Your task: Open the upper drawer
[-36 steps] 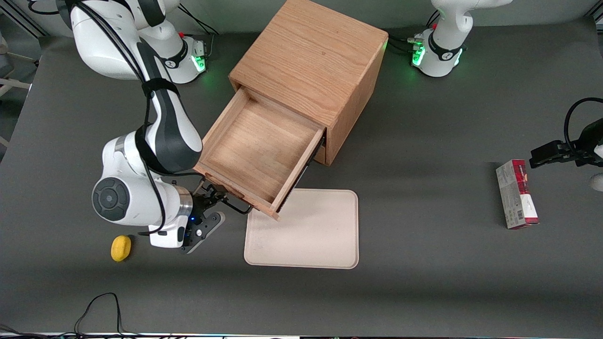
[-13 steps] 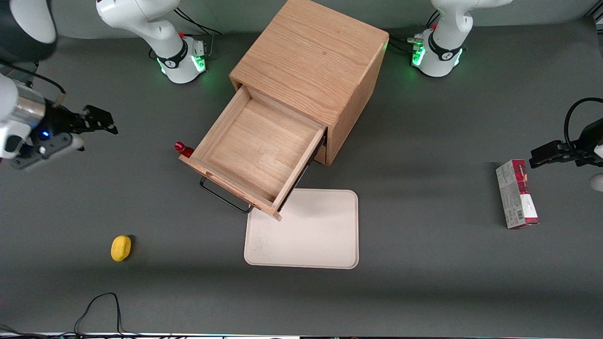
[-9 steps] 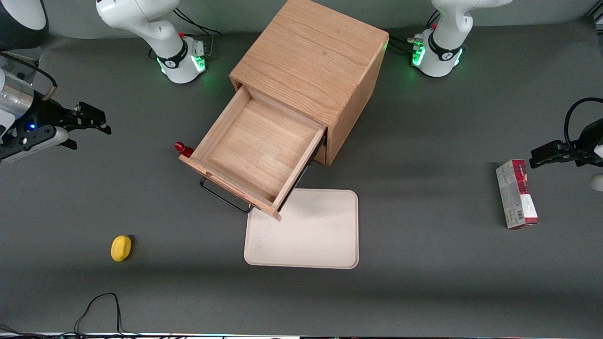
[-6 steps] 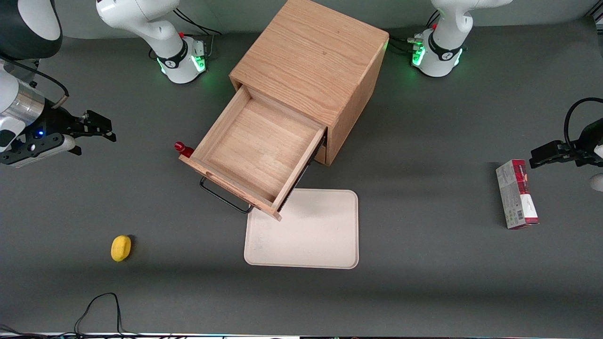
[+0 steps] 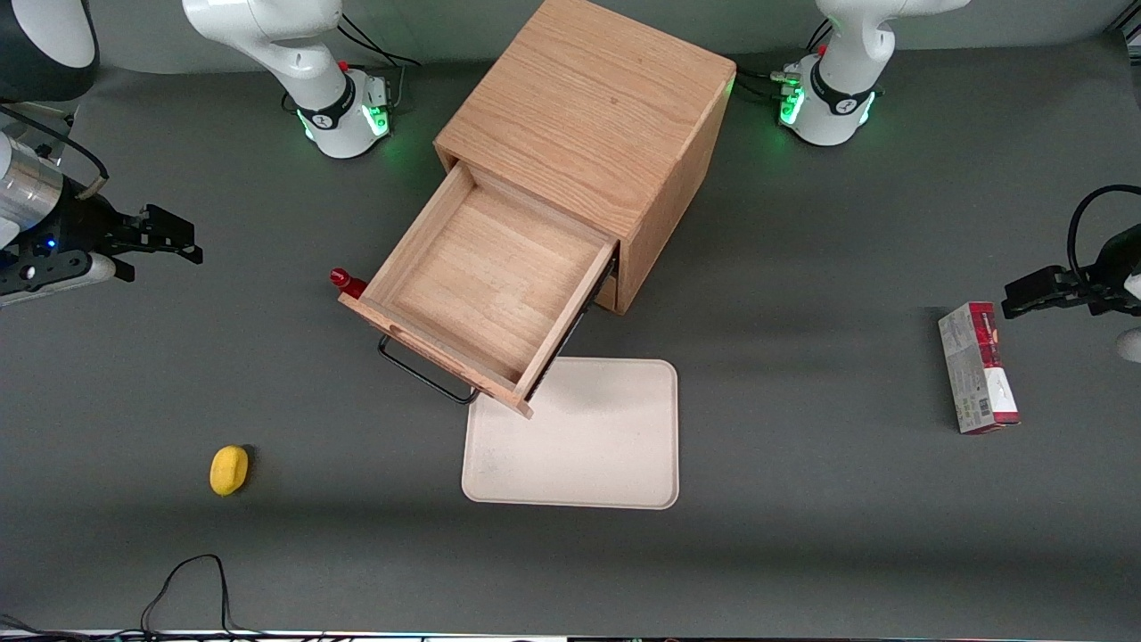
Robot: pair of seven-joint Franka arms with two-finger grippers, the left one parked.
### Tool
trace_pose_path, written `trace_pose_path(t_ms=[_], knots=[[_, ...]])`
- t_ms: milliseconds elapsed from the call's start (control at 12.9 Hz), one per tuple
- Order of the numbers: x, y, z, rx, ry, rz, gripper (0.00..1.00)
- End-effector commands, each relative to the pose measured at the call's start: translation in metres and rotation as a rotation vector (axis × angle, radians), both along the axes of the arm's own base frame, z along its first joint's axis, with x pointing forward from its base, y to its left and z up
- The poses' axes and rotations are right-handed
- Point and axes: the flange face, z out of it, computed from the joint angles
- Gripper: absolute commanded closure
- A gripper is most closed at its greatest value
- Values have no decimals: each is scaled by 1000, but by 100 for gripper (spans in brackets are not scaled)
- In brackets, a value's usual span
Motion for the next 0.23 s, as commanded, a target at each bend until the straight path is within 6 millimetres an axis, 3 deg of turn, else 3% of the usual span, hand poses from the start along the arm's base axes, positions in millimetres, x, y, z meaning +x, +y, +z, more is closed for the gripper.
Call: trace_pose_path(t_ms=[0,155], knots=[[7,26,18,-9,-12,-8,0],[2,28,17,-10,24,2,0]])
